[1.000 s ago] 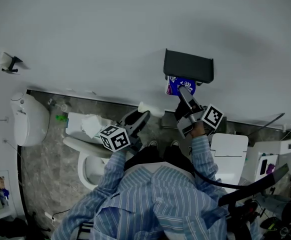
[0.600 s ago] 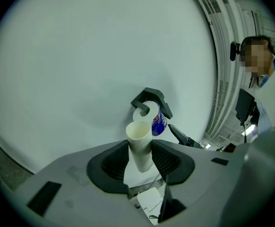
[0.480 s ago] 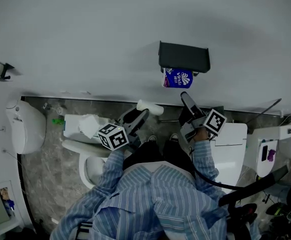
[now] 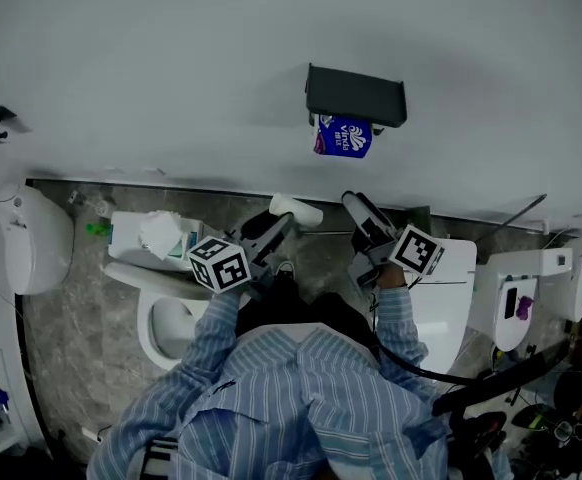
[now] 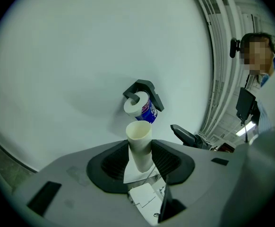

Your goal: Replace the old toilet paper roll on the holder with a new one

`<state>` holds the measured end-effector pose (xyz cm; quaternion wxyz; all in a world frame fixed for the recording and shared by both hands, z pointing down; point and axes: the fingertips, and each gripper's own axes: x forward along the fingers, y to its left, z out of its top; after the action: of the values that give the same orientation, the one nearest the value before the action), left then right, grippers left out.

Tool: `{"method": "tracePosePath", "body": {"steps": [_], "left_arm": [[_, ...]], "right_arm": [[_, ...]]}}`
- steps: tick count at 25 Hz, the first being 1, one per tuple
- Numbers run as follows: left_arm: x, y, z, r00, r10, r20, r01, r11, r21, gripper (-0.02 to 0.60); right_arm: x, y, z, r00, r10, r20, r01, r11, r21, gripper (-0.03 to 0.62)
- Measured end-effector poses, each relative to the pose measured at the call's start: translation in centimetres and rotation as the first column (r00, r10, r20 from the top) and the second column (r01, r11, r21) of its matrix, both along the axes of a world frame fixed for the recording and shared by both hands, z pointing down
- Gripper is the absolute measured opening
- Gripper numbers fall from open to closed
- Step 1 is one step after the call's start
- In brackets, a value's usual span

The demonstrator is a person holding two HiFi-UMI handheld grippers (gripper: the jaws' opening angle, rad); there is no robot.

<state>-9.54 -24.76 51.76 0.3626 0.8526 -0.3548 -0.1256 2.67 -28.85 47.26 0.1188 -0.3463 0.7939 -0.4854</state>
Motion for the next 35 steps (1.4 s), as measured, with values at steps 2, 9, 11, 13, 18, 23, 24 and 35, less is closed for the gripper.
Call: {"method": "tracePosePath", "body": {"steps": [2, 9, 11, 13, 18, 23, 24, 35], "left_arm": [[0.3, 0.9, -0.4, 1.0, -0.011, 0.007, 0.011, 1.0, 0.009, 0.152], [2.2, 5.4, -1.5, 0.996, -0.085, 0.022, 0.084, 0.996, 0.021, 0.152], [3.4, 7.1, -1.9, 0.995, -0.1, 0.015, 0.1, 0.995, 0.023, 0.152], [4.9, 9.2, -2.1, 0.994, -0.104, 0.014, 0.104, 0.994, 0.025, 0.152], [8.2, 15.6, -1.3, 0.993, -0.115, 0.03, 0.115, 0.993, 0.019, 0.152], [10.5, 21.8, -0.1, 0.992, -0.119, 0.05, 0.12, 0.993, -0.011, 0.152], [10.9, 22.9, 0.0, 0.991, -0.117, 0.058, 0.118, 0.993, -0.016, 0.152], [10.3, 31.9, -0.2, 0.98, -0.167, 0.106, 0.171, 0.985, -0.029, 0.152]], "right_arm": [[0.0, 0.7, -0.5, 1.0, -0.005, -0.01, 0.006, 1.0, 0.021, 0.244], [1.6, 5.6, -0.7, 0.996, -0.082, -0.045, 0.083, 0.996, 0.023, 0.031], [2.7, 7.9, -0.9, 0.992, -0.106, -0.063, 0.108, 0.994, 0.027, 0.021], [3.9, 10.3, -1.0, 0.99, -0.124, -0.07, 0.126, 0.991, 0.033, 0.015], [6.5, 16.9, 0.7, 0.981, -0.16, -0.11, 0.164, 0.986, 0.027, 0.008], [7.9, 23.1, 2.2, 0.976, -0.204, -0.078, 0.205, 0.979, 0.0, 0.008], [8.1, 24.3, 2.4, 0.975, -0.212, -0.065, 0.213, 0.977, -0.004, 0.008], [7.2, 32.4, 4.0, 0.957, -0.28, -0.075, 0.279, 0.96, -0.026, 0.008]]}}
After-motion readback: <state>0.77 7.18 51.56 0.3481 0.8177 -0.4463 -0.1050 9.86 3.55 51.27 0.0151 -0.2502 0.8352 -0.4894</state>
